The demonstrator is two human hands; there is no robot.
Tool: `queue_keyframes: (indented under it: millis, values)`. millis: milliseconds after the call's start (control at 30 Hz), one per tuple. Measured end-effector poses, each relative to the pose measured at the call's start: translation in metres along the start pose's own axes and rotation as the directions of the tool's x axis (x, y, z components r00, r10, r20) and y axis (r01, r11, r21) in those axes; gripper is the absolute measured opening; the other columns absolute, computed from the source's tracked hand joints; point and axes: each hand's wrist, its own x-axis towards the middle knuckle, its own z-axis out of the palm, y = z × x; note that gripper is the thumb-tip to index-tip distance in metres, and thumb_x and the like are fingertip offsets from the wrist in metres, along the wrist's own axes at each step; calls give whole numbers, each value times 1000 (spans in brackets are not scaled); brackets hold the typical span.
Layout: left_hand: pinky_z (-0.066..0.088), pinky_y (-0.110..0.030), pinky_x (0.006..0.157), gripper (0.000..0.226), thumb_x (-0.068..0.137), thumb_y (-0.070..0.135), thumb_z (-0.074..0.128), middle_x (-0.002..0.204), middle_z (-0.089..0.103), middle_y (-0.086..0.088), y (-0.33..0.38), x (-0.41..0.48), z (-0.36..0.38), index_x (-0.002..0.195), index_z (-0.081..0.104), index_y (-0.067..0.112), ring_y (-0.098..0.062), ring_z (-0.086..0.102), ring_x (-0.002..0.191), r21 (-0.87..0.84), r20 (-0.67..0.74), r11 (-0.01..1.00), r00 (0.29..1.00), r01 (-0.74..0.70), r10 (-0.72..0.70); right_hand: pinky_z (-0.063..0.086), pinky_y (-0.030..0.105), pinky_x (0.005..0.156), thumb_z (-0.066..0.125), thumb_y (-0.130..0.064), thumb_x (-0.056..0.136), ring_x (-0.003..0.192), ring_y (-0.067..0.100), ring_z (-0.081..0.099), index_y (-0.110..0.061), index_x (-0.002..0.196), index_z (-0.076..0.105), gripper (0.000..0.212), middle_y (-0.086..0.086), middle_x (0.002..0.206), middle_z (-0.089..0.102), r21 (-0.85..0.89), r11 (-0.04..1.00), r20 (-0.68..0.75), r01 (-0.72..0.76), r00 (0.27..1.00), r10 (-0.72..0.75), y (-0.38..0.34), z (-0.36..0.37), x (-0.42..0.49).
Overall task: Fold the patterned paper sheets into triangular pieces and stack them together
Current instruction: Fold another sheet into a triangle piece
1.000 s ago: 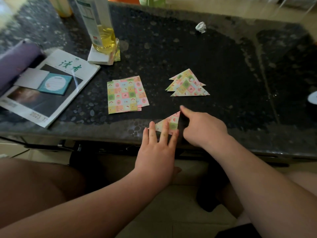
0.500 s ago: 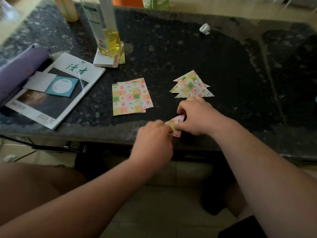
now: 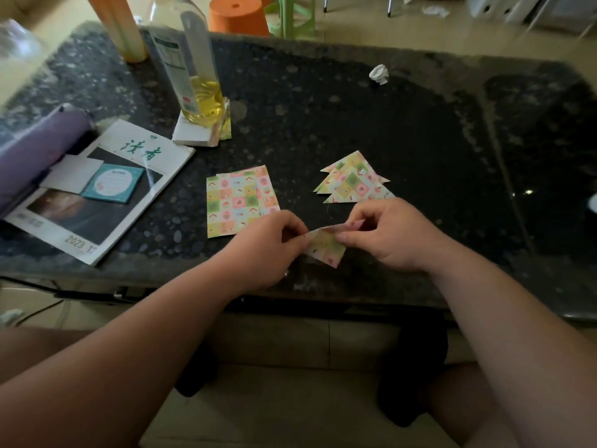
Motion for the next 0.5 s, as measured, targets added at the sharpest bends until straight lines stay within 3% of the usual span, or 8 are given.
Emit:
queue_keyframes:
  millis: [133, 167, 233, 300, 400, 500]
  values:
    - [61, -44, 83, 9, 96, 28, 69, 86, 75, 8, 17, -10, -24, 90, 73, 33, -13, 73, 83, -193, -37, 975, 994, -110, 105, 54, 24, 71, 83, -23, 84, 78, 2, 72, -24, 71, 74, 15, -10, 80, 77, 258, 965, -44, 44, 998, -34, 0, -16, -13]
    - [61, -43, 83, 11, 96, 27, 70, 86, 75, 9, 20, -13, -28, 88, 73, 33, -12, 72, 83, -179, -45, 975, 991, -133, 127, 54, 25, 72, 83, -23, 84, 79, 3, 72, -26, 72, 75, 14, -9, 81, 77, 269, 961, -37, 62, 998, -54, 0, -19, -16]
    - [57, -27, 74, 14, 94, 28, 71, 83, 73, 15, 24, -17, -33, 83, 73, 37, -2, 68, 81, -25, -74, 983, 981, -181, 178, 56, 24, 75, 82, -22, 85, 84, 4, 72, -25, 83, 79, 5, -8, 86, 77, 262, 957, -52, 124, 992, -115, -2, -20, -19]
    - [44, -12, 64, 16, 92, 31, 73, 80, 70, 20, 28, -23, -37, 79, 71, 41, 6, 63, 81, 116, -89, 971, 971, -211, 222, 58, 21, 79, 80, -21, 87, 90, 4, 72, -22, 92, 81, 5, -9, 90, 78, 224, 954, -98, 198, 979, -180, -5, -19, -21]
    - [42, -9, 61, 18, 90, 32, 74, 77, 68, 23, 37, -24, -36, 77, 70, 43, 8, 62, 82, 169, -60, 949, 958, -266, 280, 57, 18, 79, 77, -20, 90, 90, 1, 71, -24, 92, 81, 6, -14, 88, 77, 137, 954, -72, 268, 963, -260, -12, -17, -23]
    - [49, -17, 70, 19, 90, 30, 73, 80, 67, 23, 43, -18, -34, 78, 69, 45, 4, 63, 82, 188, -47, 934, 947, -304, 317, 58, 19, 76, 76, -18, 91, 85, 1, 71, -27, 90, 80, 10, -16, 86, 76, 109, 955, -14, 275, 961, -275, -15, -16, -22]
